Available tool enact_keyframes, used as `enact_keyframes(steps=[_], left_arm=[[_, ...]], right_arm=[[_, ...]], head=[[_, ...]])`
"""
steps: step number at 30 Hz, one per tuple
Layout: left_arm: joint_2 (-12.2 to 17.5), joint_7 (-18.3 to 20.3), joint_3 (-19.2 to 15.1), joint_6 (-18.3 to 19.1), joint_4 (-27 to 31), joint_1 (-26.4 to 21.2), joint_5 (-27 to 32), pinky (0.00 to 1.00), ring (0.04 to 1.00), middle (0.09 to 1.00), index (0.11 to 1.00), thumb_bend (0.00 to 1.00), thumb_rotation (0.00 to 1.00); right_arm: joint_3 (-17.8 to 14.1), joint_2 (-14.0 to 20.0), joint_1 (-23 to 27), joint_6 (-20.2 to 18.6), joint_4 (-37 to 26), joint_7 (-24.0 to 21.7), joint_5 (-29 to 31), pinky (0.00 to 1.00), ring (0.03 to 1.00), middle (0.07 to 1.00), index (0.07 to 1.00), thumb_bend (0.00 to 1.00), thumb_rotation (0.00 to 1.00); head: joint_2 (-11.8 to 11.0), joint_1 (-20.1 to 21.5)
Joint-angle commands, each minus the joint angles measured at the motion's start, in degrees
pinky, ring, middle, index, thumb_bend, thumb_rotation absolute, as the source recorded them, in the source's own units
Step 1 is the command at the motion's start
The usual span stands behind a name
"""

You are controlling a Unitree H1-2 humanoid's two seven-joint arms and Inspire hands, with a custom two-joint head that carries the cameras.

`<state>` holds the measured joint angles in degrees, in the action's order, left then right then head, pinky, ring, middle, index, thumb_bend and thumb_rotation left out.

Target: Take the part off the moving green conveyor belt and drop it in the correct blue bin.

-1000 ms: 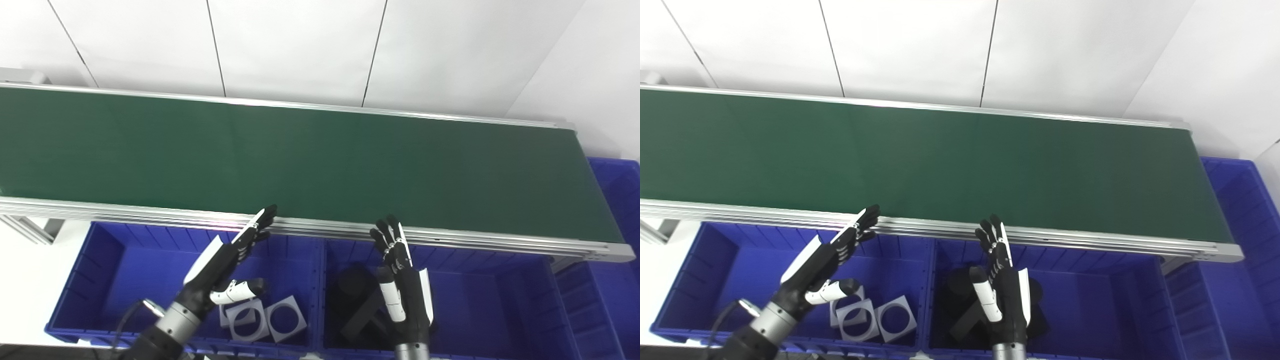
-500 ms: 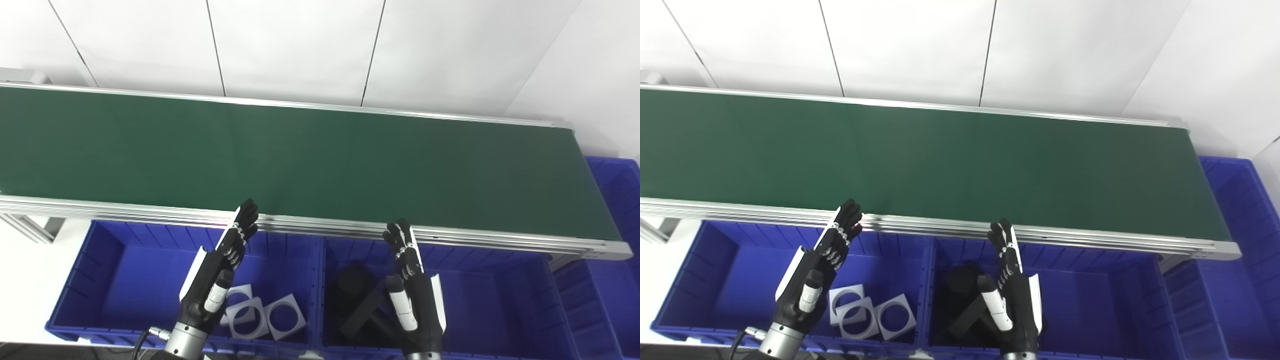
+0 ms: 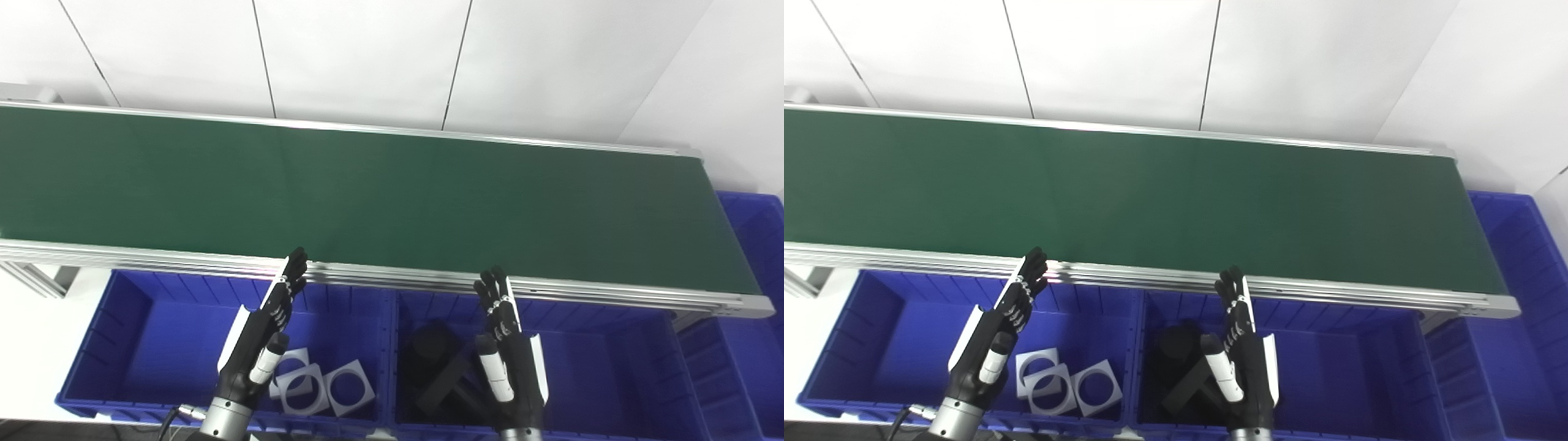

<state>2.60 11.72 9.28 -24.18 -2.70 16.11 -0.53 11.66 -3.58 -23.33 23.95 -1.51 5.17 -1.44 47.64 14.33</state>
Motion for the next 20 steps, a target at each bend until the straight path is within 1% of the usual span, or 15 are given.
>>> enact_keyframes(steps=[1,3,7,9,13,17,20], left_arm=[[-0.17,-0.73,0.0,-1.88,0.73,-1.0,-0.3,1.0,1.0,1.0,1.0,0.89,0.98],[-0.14,-0.84,-0.02,-1.9,0.64,-1.04,-0.37,1.0,1.0,1.0,1.0,0.88,0.98],[-0.13,-1.05,-0.03,-1.94,0.41,-1.12,-0.34,1.0,1.0,1.0,1.0,0.89,0.97],[-0.16,-1.26,-0.08,-1.99,0.35,-1.14,-0.69,1.0,1.0,1.0,1.0,0.9,0.97],[0.02,-1.36,0.0,-2.48,-0.33,-1.37,-0.92,1.0,1.0,1.0,1.0,0.88,0.98],[-0.03,-1.35,0.01,-2.11,-0.09,-1.33,-0.89,1.0,1.0,1.0,1.0,0.9,0.98],[-0.12,-1.39,0.02,-2.38,-0.26,-1.36,-0.79,1.0,1.0,1.0,1.0,0.89,0.98]], right_arm=[[-0.07,-0.71,0.37,2.97,-0.51,-0.45,-0.14,1.0,0.952,0.961,0.99,0.75,0.8],[-0.1,-0.79,0.36,2.97,-0.43,-0.16,-0.56,0.99,0.949,0.961,0.988,0.76,0.81],[0.01,-0.56,0.6,2.97,-0.22,-0.26,-0.73,1.0,0.957,0.967,0.995,0.76,0.81],[0.07,-0.48,0.6,2.97,-0.25,-0.25,-1.04,1.0,0.956,0.964,0.997,0.76,0.81],[0.1,-0.43,0.51,2.97,-0.23,-0.12,-1.57,1.0,0.958,0.966,0.998,0.76,0.82],[-0.12,-0.54,0.54,2.97,0.08,0.17,-2.16,0.99,0.952,0.964,0.991,0.77,0.83],[-0.1,-0.67,0.51,2.96,-0.11,-0.02,-1.72,0.98,0.948,0.962,0.988,0.77,0.82]], head=[[-0.09,-0.04],[-0.1,-0.08],[-0.05,-0.23],[-0.02,-0.32],[-0.13,-0.33],[-0.12,-0.32],[-0.04,-0.33]])
